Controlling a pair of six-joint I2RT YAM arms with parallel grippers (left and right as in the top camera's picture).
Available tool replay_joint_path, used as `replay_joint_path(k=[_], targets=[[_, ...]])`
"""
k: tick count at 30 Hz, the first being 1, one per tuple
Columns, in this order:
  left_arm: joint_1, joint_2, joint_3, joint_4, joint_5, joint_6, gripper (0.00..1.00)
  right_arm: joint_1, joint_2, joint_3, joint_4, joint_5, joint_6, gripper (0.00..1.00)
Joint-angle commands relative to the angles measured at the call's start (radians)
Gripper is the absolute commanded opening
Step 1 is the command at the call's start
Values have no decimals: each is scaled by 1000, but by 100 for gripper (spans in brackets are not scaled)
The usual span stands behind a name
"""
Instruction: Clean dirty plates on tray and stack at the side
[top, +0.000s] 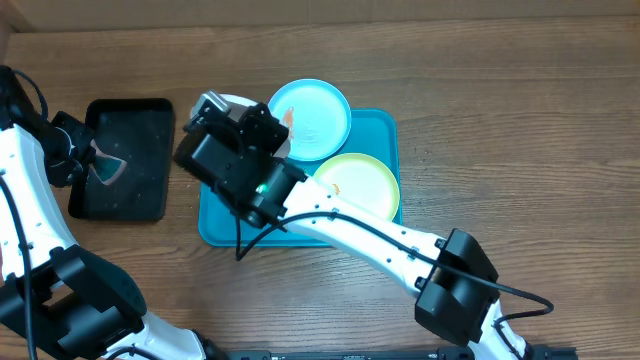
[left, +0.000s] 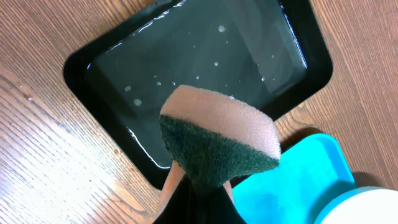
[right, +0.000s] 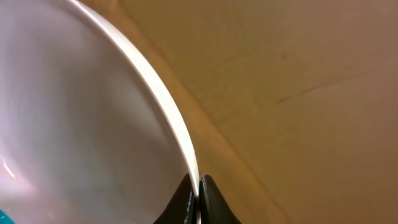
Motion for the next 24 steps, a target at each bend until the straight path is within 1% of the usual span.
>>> replay_joint_path(k=[1, 3, 5, 7, 9, 11, 13, 15, 18, 19, 24], targets=[[0, 0, 9, 0, 11, 8, 4, 13, -29, 21, 26, 82, 14, 4], [0, 0, 9, 0, 11, 8, 4, 13, -29, 20, 29, 69, 58, 4], [0, 0, 9, -3, 11, 8, 4, 2, -29, 17, -6, -5, 132, 4], [0, 0, 9, -7, 11, 8, 4, -28, -28, 11, -76, -204, 211, 4], [0, 0, 9, -11, 11, 8, 4, -64, -20, 3, -105, -320, 262, 4], [0, 0, 9, -14, 13, 8, 4, -97, -18, 2, -126, -304, 339, 4], [-1, 0, 9, -14, 15, 8, 4, -118, -42, 17, -163, -220, 486, 4], [-1, 0, 9, -14, 15, 8, 4, -143, -83, 38, -194, -238, 607, 4], [-1, 0, 9, -14, 15, 8, 4, -212, -141, 45, -194, -456, 619, 4], [-1, 0, 9, -14, 15, 8, 4, -266, -157, 45, -210, -602, 618, 4], [-1, 0, 9, -14, 23, 8, 4, -511, -152, 45, -336, -1142, 619, 4]])
